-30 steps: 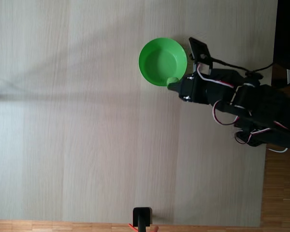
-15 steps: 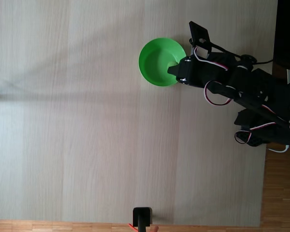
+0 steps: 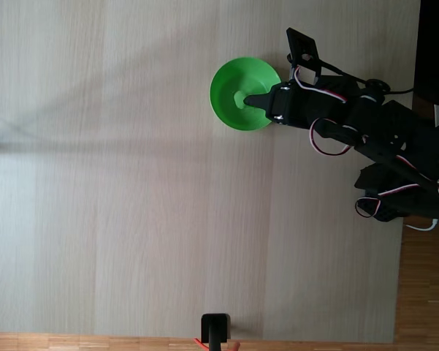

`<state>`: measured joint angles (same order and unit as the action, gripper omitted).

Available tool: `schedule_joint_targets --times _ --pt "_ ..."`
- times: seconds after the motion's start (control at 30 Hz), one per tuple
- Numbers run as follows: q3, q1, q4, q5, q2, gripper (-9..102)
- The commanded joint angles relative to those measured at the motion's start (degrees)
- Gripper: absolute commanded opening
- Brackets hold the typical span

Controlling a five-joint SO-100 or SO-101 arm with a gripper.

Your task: Grasp a green pompom and put it in the green bowl.

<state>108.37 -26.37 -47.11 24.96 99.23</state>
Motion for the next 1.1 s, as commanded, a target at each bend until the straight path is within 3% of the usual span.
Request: schedule_joint_targets --times 0.0,0.4,0.63,1.07 --pt "-1.9 -0.1 1.0 0.4 1.0 14" --pt "6.2 11.9 -3.3 -0.4 19.3 13" --pt "20.7 19.4 -3.6 -1.0 35.5 -1" --pt "41.2 28.3 -3.6 -20.3 59.4 0"
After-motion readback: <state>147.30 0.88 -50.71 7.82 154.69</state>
